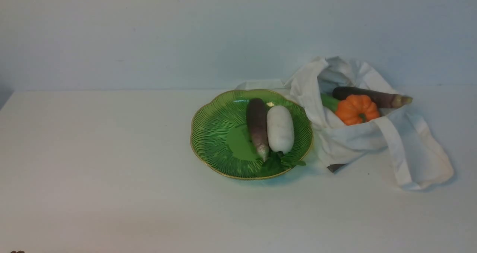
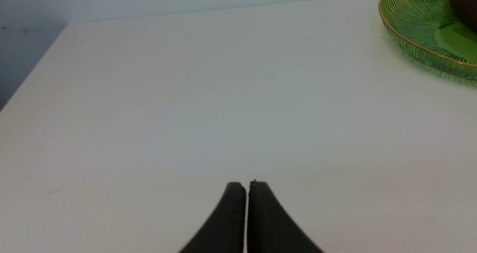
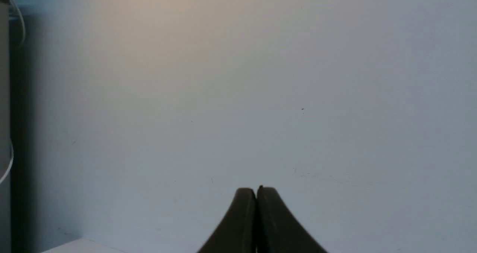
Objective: Take vegetables from cloth bag on white table place on plate.
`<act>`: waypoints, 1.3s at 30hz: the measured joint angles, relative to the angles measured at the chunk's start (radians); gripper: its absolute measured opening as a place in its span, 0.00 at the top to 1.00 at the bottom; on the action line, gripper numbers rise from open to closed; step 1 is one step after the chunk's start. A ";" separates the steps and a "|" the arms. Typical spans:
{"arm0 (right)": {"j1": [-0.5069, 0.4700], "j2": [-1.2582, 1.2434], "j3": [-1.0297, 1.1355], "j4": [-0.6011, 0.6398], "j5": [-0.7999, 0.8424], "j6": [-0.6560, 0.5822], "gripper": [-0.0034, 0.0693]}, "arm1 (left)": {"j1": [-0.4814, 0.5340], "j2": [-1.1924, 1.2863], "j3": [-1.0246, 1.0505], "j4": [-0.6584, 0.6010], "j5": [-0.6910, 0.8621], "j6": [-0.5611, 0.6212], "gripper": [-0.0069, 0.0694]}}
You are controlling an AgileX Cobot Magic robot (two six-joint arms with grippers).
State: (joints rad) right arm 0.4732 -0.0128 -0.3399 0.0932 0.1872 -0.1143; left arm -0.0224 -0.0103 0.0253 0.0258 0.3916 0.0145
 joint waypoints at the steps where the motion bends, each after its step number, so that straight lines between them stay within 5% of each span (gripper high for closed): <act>1: 0.000 0.000 0.013 0.000 -0.016 -0.001 0.97 | 0.000 0.000 0.000 0.000 0.000 0.000 0.92; 33: -0.004 0.000 0.127 0.008 -0.018 -0.008 0.97 | 0.000 0.000 0.000 0.000 0.000 0.000 0.92; 39: -0.169 0.000 0.246 0.011 -0.018 0.017 0.97 | 0.000 0.000 0.000 0.000 0.000 0.000 0.92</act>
State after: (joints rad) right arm 0.3042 -0.0128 -0.0936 0.1045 0.1692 -0.0975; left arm -0.0224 -0.0103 0.0253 0.0258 0.3916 0.0145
